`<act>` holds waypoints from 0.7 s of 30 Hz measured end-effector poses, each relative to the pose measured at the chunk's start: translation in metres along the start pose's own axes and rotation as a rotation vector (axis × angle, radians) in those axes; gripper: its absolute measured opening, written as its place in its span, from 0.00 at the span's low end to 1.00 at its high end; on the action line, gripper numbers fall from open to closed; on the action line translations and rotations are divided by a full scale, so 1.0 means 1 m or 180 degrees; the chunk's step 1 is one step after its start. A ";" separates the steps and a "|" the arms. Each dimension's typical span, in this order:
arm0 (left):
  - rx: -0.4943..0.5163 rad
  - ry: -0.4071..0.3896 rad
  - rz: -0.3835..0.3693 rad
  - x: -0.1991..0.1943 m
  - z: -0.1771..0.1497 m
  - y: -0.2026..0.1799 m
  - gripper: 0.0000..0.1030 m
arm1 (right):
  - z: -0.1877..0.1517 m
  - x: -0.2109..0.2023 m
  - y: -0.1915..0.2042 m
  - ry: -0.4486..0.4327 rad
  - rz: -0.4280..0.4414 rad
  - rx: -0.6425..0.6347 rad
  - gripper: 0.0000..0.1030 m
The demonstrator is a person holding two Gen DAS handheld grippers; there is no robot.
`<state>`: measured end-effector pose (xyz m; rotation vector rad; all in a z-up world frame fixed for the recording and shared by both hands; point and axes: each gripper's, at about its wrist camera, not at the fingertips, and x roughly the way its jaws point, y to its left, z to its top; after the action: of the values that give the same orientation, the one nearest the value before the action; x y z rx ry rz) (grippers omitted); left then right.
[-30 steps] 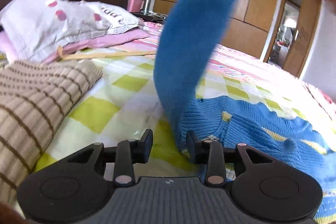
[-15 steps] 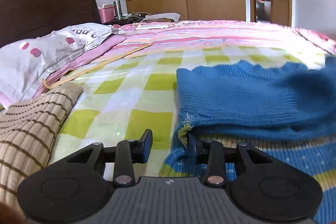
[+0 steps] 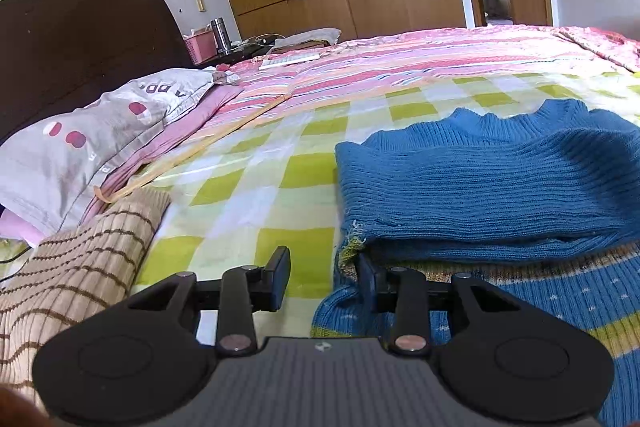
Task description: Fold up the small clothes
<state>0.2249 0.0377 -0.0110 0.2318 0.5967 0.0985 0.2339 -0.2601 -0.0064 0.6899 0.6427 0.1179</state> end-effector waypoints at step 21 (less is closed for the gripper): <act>0.0120 -0.0003 -0.0078 -0.010 -0.007 -0.004 0.41 | 0.004 -0.026 0.009 -0.0203 0.0006 -0.0256 0.08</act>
<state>0.2129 0.0335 -0.0123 0.2610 0.6005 0.0635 0.2160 -0.2637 0.0147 0.6142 0.5732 0.1225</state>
